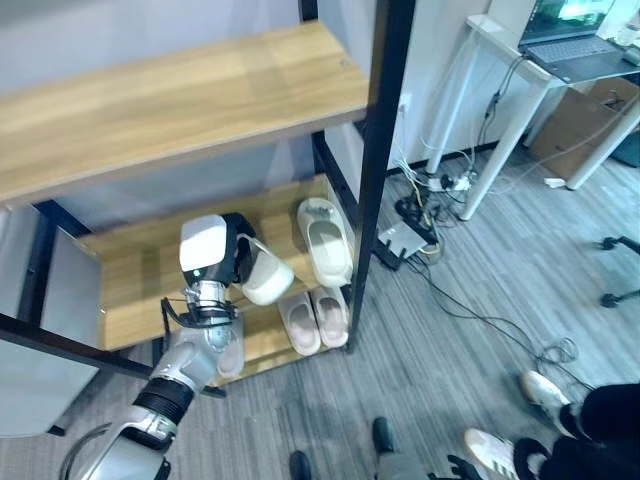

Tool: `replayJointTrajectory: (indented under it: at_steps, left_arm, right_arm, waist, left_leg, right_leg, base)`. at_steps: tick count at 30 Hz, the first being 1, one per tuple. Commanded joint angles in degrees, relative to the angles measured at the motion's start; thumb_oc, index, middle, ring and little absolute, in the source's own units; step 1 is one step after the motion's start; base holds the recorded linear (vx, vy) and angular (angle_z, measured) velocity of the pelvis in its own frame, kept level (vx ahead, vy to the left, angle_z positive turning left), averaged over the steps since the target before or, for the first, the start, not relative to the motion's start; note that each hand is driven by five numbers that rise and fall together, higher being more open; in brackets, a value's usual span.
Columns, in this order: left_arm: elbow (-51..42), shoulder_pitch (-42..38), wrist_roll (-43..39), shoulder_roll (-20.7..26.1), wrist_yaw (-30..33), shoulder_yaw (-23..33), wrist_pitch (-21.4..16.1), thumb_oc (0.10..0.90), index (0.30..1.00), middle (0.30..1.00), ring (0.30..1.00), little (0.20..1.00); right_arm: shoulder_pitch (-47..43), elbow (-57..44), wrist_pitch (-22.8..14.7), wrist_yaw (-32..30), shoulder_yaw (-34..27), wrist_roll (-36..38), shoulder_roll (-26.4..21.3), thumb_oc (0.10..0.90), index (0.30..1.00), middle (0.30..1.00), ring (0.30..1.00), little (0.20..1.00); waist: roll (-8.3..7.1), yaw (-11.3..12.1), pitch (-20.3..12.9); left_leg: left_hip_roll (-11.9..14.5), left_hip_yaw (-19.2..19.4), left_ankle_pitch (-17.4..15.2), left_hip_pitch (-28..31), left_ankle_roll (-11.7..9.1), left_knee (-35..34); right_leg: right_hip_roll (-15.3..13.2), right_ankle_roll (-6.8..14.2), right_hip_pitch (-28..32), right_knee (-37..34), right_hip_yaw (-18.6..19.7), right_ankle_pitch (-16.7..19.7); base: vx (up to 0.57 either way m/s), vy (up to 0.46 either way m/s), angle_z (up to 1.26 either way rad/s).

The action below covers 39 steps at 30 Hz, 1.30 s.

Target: Arrange the slippers neatly on the shoe rack.

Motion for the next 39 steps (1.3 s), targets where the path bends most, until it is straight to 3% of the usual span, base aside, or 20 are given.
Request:
replayJointTrajectory:
  at_steps: [1, 6, 15, 23, 30, 39]
  left_arm:
    - [-1.41, -8.10, -1.91, 2.36, 4.96, 2.96, -3.84, 0.400, 0.300, 0.300, 0.300, 0.300]
    - [1.73, -11.13, -0.90, 2.05, 4.67, 0.27, -2.93, 0.400, 0.300, 0.300, 0.300, 0.300]
    - [7.39, -16.63, 2.11, 2.08, 2.51, -5.14, -1.28, 0.400, 0.300, 0.300, 0.300, 0.300]
    - [8.64, -20.41, 0.81, 1.20, 1.65, -6.80, -1.88, 0.400, 0.300, 0.300, 0.300, 0.300]
    - [10.89, -25.44, -0.83, 1.95, 2.58, -8.49, -2.02, 0.400, 0.300, 0.300, 0.300, 0.300]
    - [13.97, -33.24, 3.24, 3.39, 2.75, -13.52, 0.43, 0.400, 0.300, 0.300, 0.300, 0.300]
  right_arm:
    - [-0.33, -0.83, -1.06, -0.95, 1.22, 0.24, 0.58, 0.800, 0.900, 0.900, 0.900, 0.900]
    - [-0.59, -0.73, -1.34, -1.71, 0.90, 1.03, -0.25, 0.800, 0.900, 0.900, 0.900, 0.900]
    - [-0.47, -0.27, -1.51, -1.73, 1.58, 1.33, -0.82, 0.800, 0.900, 0.900, 0.900, 0.900]
    - [-0.88, -0.42, -1.36, -1.80, 2.30, 0.41, -1.25, 0.800, 0.900, 0.900, 0.900, 0.900]
    - [-3.87, -0.54, -1.47, -2.53, 2.71, 0.49, -2.26, 0.800, 0.900, 0.900, 0.900, 0.900]
    - [-5.28, 0.71, -1.64, -3.06, 3.33, 1.05, -2.70, 0.800, 0.900, 0.900, 0.900, 0.900]
  waist:
    - [-1.56, -0.58, -5.93]
    - [-0.64, -1.13, -6.69]
    - [0.22, -1.73, -6.33]
    - [0.69, -2.49, -5.41]
    - [1.89, -3.18, -3.59]
    - [1.74, -3.27, -2.56]
  left_leg:
    - [-3.24, 1.22, -4.45, -2.73, -0.34, 0.86]
    - [-2.98, 0.52, -4.12, -4.46, -1.22, 0.40]
    - [-2.57, 0.55, -4.37, -4.40, -1.73, 0.40]
    - [-2.45, 1.10, -4.26, -5.45, -1.85, 0.40]
    - [-2.45, 1.70, -3.43, -8.62, -1.97, 0.40]
    - [-2.17, 2.09, -2.39, -12.94, -2.13, 0.40]
  right_leg:
    - [-0.10, 3.66, 0.49, 4.16, -0.28, -8.98]
    - [0.23, 3.66, 1.39, 0.43, -1.79, -8.25]
    - [0.53, 3.89, 1.44, 0.30, -1.96, -8.99]
    - [0.53, 4.03, 0.15, 0.30, -1.46, -8.80]
    - [0.42, 4.14, -3.71, 0.30, -0.51, -7.68]
    - [0.67, 4.35, -8.14, 0.30, 0.07, -6.23]
  base:
    - [0.09, -0.063, 0.06]
    - [0.02, -0.042, 0.10]
    - [0.03, -0.010, 0.07]
    - [0.00, -0.001, -0.01]
    - [-0.03, 0.006, -0.08]
    - [0.00, 0.002, 0.00]
